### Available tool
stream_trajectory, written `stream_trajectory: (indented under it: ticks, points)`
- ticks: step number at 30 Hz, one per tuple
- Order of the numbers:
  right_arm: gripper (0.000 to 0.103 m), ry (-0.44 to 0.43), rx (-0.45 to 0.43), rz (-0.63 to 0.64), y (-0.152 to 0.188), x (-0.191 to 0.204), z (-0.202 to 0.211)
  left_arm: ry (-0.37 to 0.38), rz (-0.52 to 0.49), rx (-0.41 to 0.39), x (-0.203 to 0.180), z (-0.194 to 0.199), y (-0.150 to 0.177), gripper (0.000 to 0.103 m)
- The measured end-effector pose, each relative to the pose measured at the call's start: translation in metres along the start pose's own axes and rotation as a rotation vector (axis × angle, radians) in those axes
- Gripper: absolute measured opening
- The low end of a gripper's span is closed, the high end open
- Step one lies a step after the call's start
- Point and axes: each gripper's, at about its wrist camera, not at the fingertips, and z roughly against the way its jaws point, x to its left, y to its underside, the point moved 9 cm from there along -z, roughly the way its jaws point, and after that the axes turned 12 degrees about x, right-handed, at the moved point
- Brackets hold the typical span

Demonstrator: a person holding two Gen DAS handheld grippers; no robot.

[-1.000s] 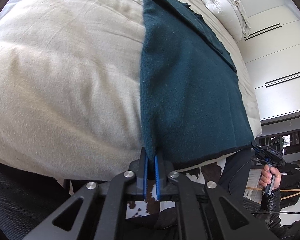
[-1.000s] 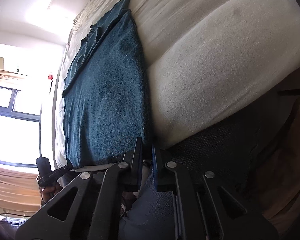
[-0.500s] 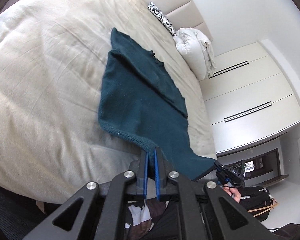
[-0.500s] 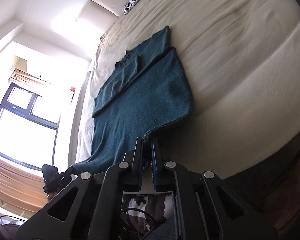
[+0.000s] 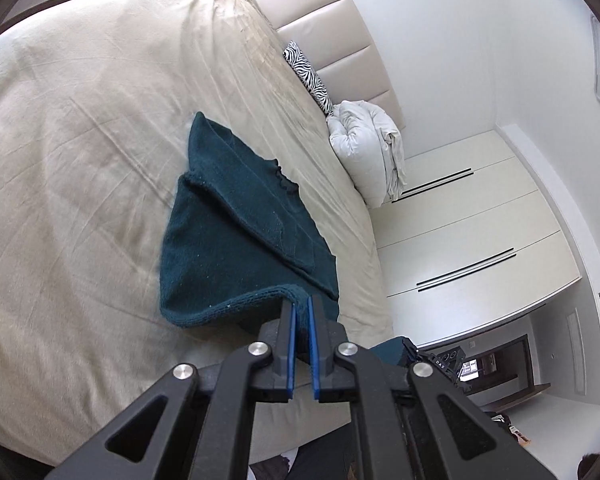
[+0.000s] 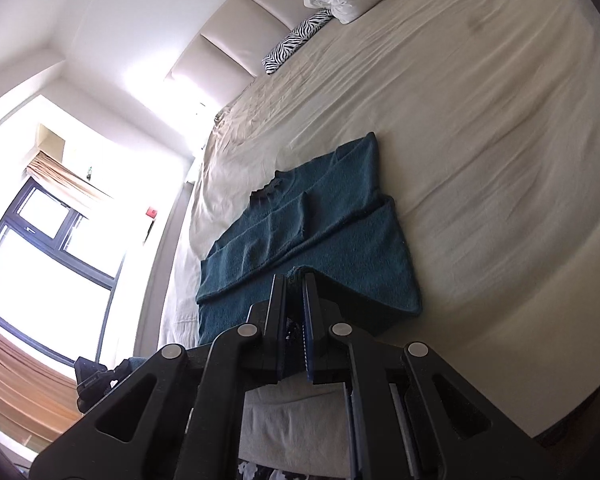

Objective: Fold small clothes
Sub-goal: 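Lift the hem with both grippers and fold it toward the collar, then carry the hem over the body toward the collar with both grippers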

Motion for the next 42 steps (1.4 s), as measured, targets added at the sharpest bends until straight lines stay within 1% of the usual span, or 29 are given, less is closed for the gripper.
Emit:
stream_trajectory:
  ticks: [6, 13, 20, 28, 35, 42]
  points:
    - [0.006, 0.028, -0.014, 0.031, -0.035, 0.014, -0.021, 0.012, 0.002, -0.028, -0.001, -0.004, -0.031, 0.006]
    - [0.006, 0.069, -0.046, 0.051, -0.076, 0.021, -0.045, 0.037, 0.036, -0.061, 0.007, -0.014, -0.072, 0.006]
    - [0.006, 0.139, -0.074, 0.056, -0.112, 0.007, -0.073, 0.014, 0.050, -0.070, 0.022, -0.036, -0.112, 0.006]
    - [0.006, 0.197, -0.055, 0.066, -0.147, -0.012, -0.124, -0.042, 0.062, -0.071, 0.040, -0.065, -0.154, 0.006]
    - [0.006, 0.198, -0.052, 0.037, -0.175, -0.024, -0.159, -0.058, 0.070, -0.076, 0.048, -0.081, -0.181, 0.006]
    - [0.006, 0.224, -0.063, 0.031, -0.201, -0.027, -0.182, -0.084, 0.087, -0.085, 0.056, -0.101, -0.210, 0.006]
